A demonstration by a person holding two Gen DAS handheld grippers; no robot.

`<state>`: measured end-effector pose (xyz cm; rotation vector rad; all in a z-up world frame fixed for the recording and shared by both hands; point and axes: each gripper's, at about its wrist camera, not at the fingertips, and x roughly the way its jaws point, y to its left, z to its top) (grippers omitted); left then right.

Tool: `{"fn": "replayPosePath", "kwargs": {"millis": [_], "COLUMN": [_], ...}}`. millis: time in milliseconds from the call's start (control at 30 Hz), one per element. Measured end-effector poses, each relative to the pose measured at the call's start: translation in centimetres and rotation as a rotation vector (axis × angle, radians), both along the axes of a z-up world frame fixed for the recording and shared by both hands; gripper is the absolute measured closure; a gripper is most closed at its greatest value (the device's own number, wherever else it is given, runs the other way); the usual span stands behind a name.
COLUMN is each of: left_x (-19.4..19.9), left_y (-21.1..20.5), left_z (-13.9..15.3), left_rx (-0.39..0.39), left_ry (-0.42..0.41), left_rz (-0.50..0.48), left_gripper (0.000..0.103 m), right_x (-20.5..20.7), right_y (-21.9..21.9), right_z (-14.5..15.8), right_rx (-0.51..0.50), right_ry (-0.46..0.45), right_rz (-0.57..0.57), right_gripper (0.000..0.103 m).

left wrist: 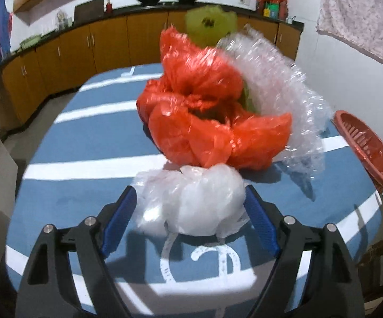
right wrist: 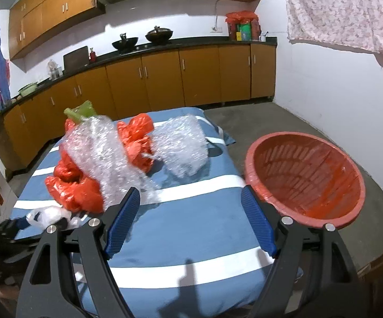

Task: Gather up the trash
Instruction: 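Grasp the white bag with the left tool while the right tool grasps bubble wrap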

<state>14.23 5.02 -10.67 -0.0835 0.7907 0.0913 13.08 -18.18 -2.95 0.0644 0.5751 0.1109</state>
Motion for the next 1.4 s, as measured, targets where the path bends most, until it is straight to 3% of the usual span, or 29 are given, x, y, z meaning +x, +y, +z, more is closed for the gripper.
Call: {"fn": "replayPosePath", "kwargs": {"millis": [67,267,533,633,800,867,933,1033,1400], "left_x": [0.3,0.1,-1.4,-1.1,-0.7,-0.6,-0.5,-0.2,-0.2], "left_y": [0.8,2.1,5.6,7.0,8.5,8.6,8.5,8.2,6.1], "left_z": [-0.7,-0.2,0.9,1.3,2.0,2.4,2.6,3.2,5.1], "left_rx": [-0.035,-0.052,-0.031,-0.016,-0.014,-0.017,-0.018,-0.013,-0.014], "left_ry": [0.013,-0.007,-0.042,-0.049,-0.063,-0.069,-0.074,-0.086,-0.125], "left_rz": [-0.003,-0.026,0.026,0.063,0.096,0.102,0.102,0.091,0.045], "left_gripper": [0.044,0.062,0.062,0.062,0.062,0.062,0.062,0.062,0.062], "right_x": [0.0,1.0,3.0,4.3,5.7,6.3,6.6,6.0,3.2], "right_y": [0.8,3.1,6.7,8.1,9.4,9.7,9.8,9.7,6.5], "right_z": [0.0,-0.6,-1.7,-2.1,-2.7,-3.2,-3.6,-3.4,-0.7], "right_rx": [-0.014,-0.012,-0.021,-0.020,-0.017,-0.021,-0.028,-0.030,0.033], "right_ry": [0.001,0.015,0.038,0.060,0.095,0.123,0.142,0.129,0.048], "right_rz": [0.010,0.047,0.133,0.159,0.177,0.185,0.196,0.206,0.175], "right_gripper": [0.025,0.025,0.027,0.039,0.046,0.054,0.074,0.089,0.096]}}
